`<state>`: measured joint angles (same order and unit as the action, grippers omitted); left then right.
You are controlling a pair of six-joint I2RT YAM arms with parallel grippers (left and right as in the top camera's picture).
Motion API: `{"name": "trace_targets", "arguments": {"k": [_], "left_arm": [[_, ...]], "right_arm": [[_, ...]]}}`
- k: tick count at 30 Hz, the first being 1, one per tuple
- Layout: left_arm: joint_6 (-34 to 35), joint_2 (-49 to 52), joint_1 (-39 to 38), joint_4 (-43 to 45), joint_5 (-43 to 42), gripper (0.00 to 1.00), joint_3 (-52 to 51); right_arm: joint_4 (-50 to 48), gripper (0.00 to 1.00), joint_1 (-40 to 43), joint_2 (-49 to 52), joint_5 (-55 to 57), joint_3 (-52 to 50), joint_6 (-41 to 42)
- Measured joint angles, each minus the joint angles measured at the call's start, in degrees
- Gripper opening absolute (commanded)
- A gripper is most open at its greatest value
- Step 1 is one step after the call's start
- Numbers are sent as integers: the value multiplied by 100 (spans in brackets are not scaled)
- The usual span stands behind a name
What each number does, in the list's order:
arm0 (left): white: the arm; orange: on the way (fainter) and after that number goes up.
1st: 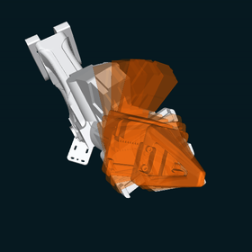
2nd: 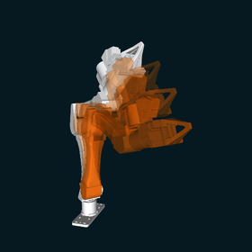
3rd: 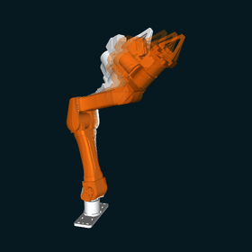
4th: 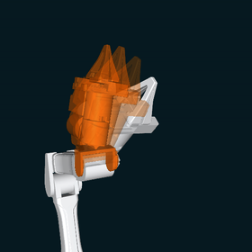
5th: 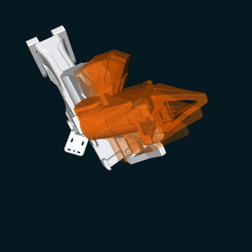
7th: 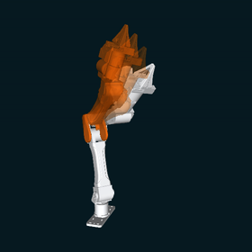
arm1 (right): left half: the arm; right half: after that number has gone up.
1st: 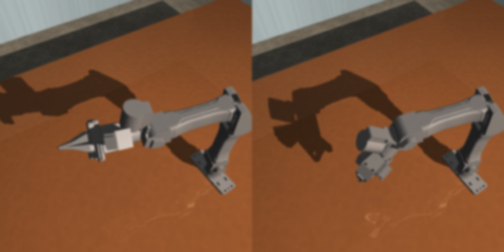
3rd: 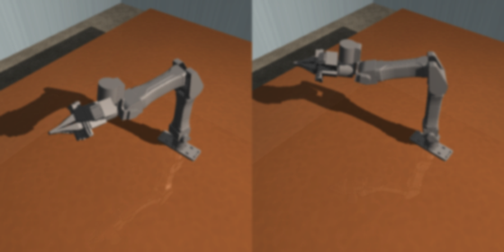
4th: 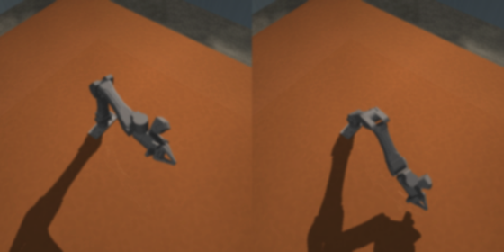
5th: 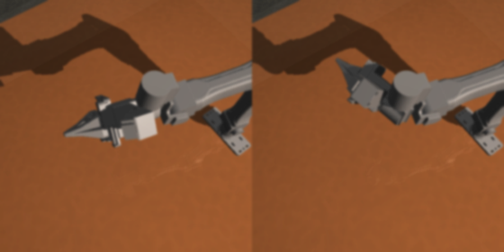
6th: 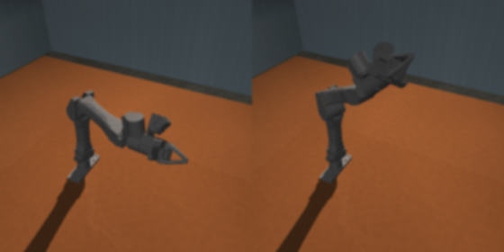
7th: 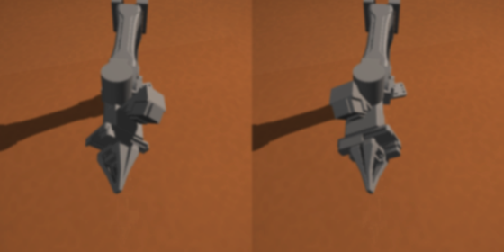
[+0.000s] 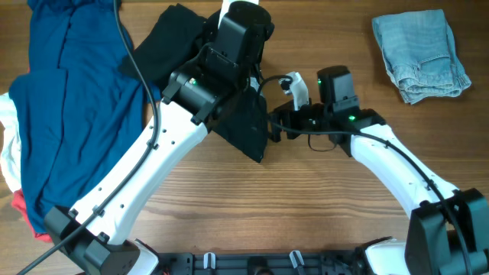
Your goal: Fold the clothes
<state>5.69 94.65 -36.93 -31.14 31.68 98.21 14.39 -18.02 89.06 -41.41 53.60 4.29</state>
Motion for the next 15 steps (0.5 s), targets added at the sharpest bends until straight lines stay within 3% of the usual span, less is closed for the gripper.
{"name": "trace_targets", "arguments": {"k": [11,15], "left_arm": [[-151,-9,15,170,247,4,0],[-197,-155,26,258,498,4,-2]], "right_arm": [[-1261,96,-546,1045,935,-26,625],[-1362,88,-549,1200,994,-33,837]]}}
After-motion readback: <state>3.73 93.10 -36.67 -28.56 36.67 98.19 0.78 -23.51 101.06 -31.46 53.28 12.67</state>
